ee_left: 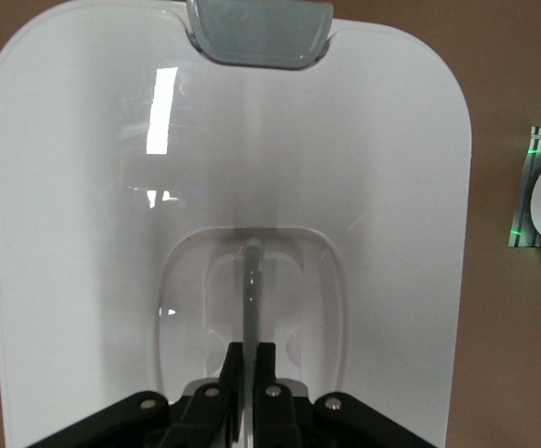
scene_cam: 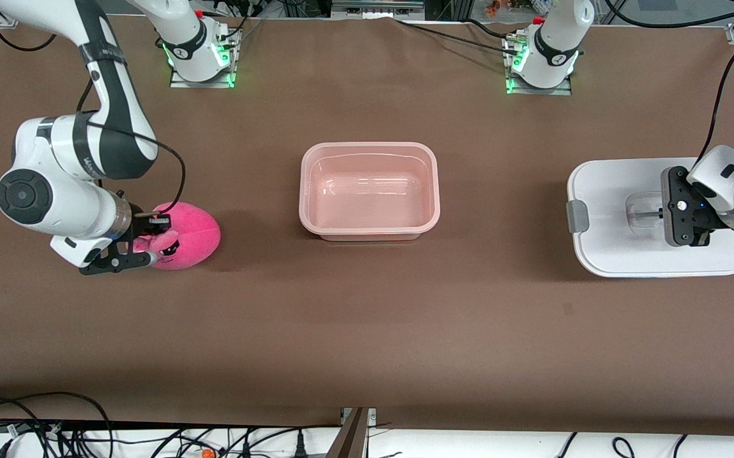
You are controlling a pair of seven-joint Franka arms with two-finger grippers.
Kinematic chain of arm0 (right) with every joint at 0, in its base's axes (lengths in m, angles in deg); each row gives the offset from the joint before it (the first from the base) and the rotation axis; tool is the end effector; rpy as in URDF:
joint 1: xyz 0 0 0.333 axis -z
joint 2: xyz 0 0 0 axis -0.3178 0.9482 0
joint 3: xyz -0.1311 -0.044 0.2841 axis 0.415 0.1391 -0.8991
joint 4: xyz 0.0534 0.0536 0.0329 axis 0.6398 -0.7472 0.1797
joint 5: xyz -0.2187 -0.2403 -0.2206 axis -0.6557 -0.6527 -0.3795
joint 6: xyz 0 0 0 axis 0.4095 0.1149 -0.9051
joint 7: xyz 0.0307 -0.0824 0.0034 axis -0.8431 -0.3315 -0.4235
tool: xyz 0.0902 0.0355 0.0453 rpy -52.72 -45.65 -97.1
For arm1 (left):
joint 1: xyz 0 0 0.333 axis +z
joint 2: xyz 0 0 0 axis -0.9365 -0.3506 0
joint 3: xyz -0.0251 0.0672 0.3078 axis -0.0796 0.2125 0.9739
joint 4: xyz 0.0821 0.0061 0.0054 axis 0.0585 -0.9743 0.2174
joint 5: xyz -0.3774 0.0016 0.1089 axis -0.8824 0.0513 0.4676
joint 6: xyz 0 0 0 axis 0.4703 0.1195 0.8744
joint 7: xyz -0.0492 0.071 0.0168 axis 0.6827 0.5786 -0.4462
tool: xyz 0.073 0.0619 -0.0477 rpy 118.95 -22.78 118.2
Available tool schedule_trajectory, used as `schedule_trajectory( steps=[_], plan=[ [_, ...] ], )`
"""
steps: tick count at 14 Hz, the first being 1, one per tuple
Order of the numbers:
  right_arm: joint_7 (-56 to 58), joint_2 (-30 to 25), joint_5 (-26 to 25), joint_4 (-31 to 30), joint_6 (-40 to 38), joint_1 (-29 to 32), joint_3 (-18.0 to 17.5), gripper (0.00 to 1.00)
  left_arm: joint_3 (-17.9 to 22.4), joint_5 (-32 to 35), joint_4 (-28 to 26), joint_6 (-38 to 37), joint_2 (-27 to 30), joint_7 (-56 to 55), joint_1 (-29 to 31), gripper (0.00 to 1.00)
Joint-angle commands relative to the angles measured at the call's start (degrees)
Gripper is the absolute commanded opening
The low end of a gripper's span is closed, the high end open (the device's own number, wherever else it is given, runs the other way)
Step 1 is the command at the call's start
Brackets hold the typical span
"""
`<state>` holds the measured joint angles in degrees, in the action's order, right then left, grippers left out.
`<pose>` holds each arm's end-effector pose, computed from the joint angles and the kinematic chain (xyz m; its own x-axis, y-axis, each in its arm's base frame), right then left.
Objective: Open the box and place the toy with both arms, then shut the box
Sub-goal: 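Reach the right gripper down to the pink plush toy and grasp it, then carry the pink toy into the open box with the right gripper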
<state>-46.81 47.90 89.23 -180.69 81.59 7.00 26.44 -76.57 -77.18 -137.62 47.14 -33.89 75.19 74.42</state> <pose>0.6367 0.1072 0.3939 0.9602 0.2083 -0.1860 0.2130 -0.9770 0.0051 0.6382 0.0381 0.4827 0.0351 -0.9937 -0.1065 -0.9645 -0.0616 0.2567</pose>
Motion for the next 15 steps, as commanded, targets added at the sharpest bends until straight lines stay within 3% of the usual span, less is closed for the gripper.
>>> schedule_trajectory(
  steps=[1, 3, 6, 8, 12, 15],
  plan=[
    [0.5, 0.0, 0.8, 6.3, -6.0, -1.1, -4.7, 0.00, -0.5, 1.3, 0.3, -0.6, 0.3, 1.6, 0.4, 0.00],
    [0.7, 0.1, 0.3, 9.0, -9.1, -4.8, -6.9, 0.00, -0.5, 1.3, 0.3, -0.6, 0.3, 1.6, 0.4, 0.00],
    [2.6, 0.6, -3.5, 14.7, -16.0, -14.3, -7.0, 0.00, -0.6, 1.3, 0.5, -0.6, 0.0, 1.7, 0.4, 0.00],
    [10.2, 2.0, -5.3, 19.0, -19.8, -21.3, -6.9, 0.00, -0.6, 1.3, 0.5, -0.7, -0.1, 1.7, 0.5, 0.00],
    [17.3, 4.7, -9.6, 23.7, -19.5, -30.2, -6.9, 0.00, -0.6, 1.3, 0.5, -0.6, -0.1, 2.0, 0.5, 0.00],
    [26.3, 8.1, -12.7, 27.2, -19.2, -32.8, -6.9, 0.00, -0.6, 1.2, 0.5, -0.6, -0.1, 2.0, 0.5, 0.00]
  ],
)
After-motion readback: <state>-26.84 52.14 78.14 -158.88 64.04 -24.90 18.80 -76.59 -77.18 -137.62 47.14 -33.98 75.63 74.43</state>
